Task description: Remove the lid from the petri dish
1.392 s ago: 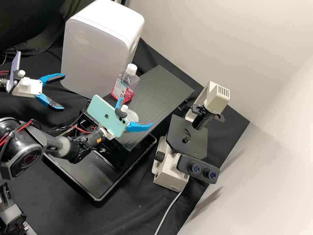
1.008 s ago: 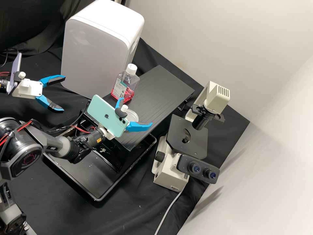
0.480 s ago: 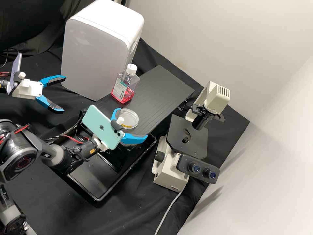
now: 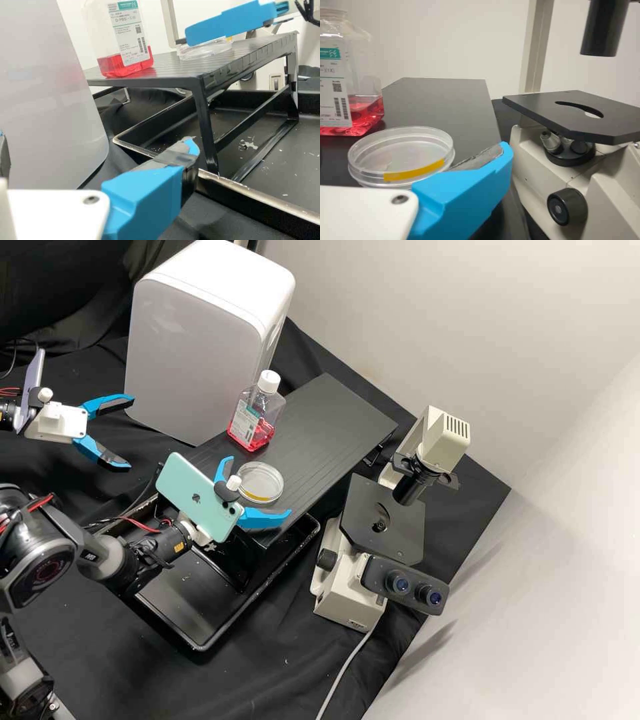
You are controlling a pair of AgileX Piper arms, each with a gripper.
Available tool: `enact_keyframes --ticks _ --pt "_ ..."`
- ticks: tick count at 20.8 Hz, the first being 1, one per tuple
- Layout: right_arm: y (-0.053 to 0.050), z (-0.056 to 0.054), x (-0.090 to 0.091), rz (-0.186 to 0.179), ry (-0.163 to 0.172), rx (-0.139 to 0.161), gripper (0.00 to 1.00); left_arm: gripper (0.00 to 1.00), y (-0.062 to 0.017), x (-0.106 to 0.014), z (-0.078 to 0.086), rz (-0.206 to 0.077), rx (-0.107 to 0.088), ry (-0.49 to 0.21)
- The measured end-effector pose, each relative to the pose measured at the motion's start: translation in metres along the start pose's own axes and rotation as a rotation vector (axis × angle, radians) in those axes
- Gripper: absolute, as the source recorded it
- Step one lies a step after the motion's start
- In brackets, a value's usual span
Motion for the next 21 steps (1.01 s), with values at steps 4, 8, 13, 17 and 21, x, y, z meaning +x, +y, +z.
enact_keyframes --ticks 4,8,13,17,21 --pt "0.0 -0.004 0.007 0.007 0.011 -0.003 1.0 1.0 0.0 0.0 0.0 0.0 0.0 0.0" --pt "0.003 -0.006 0.013 0.023 0.02 -0.022 1.0 1.0 0.0 0.0 0.0 0.0 0.0 0.0" --pt "0.004 -0.008 0.014 0.03 0.026 -0.041 0.0 1.0 -0.0004 0.0 0.0 -0.001 0.0 0.0" --pt "0.002 -0.008 0.015 0.024 0.024 -0.05 0.0 1.0 -0.0004 0.0 0.001 -0.001 0.002 -0.004" --pt "0.001 -0.007 0.015 0.021 0.022 -0.049 0.0 1.0 -0.0018 0.001 0.003 -0.006 0.002 -0.012"
